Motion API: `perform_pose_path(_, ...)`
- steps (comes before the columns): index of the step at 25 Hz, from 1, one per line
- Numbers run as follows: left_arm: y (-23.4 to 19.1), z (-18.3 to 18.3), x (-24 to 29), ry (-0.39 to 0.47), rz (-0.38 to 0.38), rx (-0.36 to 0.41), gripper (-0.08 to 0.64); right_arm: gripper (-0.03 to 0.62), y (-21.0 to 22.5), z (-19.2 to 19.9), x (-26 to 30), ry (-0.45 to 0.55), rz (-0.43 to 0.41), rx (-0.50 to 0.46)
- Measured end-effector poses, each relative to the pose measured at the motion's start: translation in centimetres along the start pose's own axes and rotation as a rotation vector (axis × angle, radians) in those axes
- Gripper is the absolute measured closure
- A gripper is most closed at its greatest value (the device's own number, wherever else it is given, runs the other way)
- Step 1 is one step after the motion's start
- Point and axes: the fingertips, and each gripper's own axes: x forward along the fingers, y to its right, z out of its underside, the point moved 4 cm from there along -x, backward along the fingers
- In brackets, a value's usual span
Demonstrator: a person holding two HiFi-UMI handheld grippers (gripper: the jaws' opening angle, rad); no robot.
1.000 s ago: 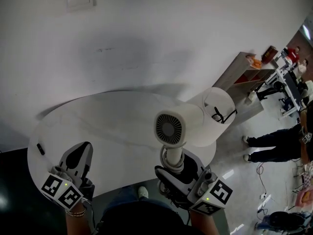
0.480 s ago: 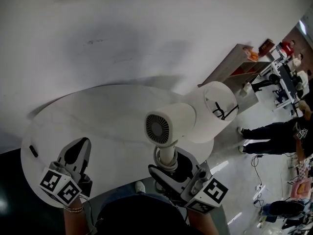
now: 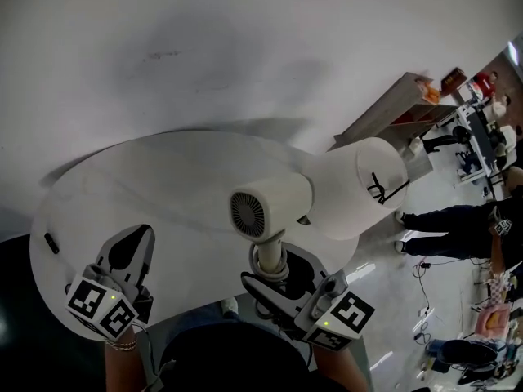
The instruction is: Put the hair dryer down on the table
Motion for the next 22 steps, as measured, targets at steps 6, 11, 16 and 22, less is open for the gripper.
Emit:
perform_pose_path(6, -1.1, 0.9, 0.1, -0.003, -0.029, -0.032, 0.543, 0.307, 0.3, 1.4, 1.3, -0.040, -0.002, 0.026)
perform_pose_path(11, -1.3, 1.6, 0.3, -0.010, -0.024, -0.057, 0.543, 0.307, 0.8, 2.9, 1.7, -0.080, 0.011, 0.033)
perform_pose_path(16, -1.4, 2.8, 0.8, -0.043, -0.001, -0.068, 0.543, 0.307, 1.6, 4.0, 2.2, -0.099, 0.038, 0.041)
perform_pose_path(22, -1.7, 4.2, 1.7, -0.081, 0.025, -0.096, 0.543, 0.307, 2.6, 5.5, 2.9, -0.140, 0.076, 0.053)
